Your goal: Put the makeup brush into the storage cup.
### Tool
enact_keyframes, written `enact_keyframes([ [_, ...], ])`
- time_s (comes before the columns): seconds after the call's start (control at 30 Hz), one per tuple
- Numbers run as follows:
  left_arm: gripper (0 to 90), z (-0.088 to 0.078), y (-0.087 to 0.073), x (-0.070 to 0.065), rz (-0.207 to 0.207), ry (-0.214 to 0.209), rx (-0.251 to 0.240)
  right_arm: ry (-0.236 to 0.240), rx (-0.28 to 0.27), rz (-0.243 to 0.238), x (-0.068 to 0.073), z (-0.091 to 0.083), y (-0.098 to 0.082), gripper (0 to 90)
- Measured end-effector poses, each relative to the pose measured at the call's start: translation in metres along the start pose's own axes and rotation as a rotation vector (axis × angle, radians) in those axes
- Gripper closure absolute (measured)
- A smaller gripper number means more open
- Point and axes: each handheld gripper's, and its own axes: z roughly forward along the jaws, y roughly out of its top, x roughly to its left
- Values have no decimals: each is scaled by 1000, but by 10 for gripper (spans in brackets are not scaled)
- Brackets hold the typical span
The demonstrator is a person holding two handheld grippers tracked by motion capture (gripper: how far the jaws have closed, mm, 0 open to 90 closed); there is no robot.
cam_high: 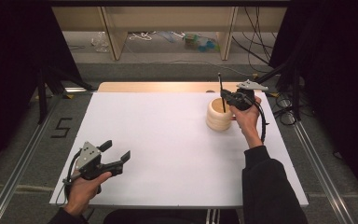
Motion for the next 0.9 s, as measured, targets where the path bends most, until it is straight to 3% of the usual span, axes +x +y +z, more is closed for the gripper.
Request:
enact_keyframes([
  [0.03, 189, 0, 0, 0, -2, 0, -1, -6, 21, 0, 0, -1, 0, 840],
  [0.3, 190, 0, 0, 0, 1, -1, 0, -6, 18, -13, 1, 3, -4, 839],
  [0.53, 189, 0, 0, 0, -2, 0, -1, -14, 57, -20, 2, 4, -7, 838],
  [0.63, 190, 0, 0, 0, 0, 0, -2, -21, 63, -44, 3, 3, -7, 831],
  [0.87, 189, 0, 0, 0, -3, 2, -2, -33, 66, -20, 7, 0, -3, 666],
  [0.9, 190, 0, 0, 0, -2, 1, -2, -41, 47, -28, 7, 0, -2, 639],
])
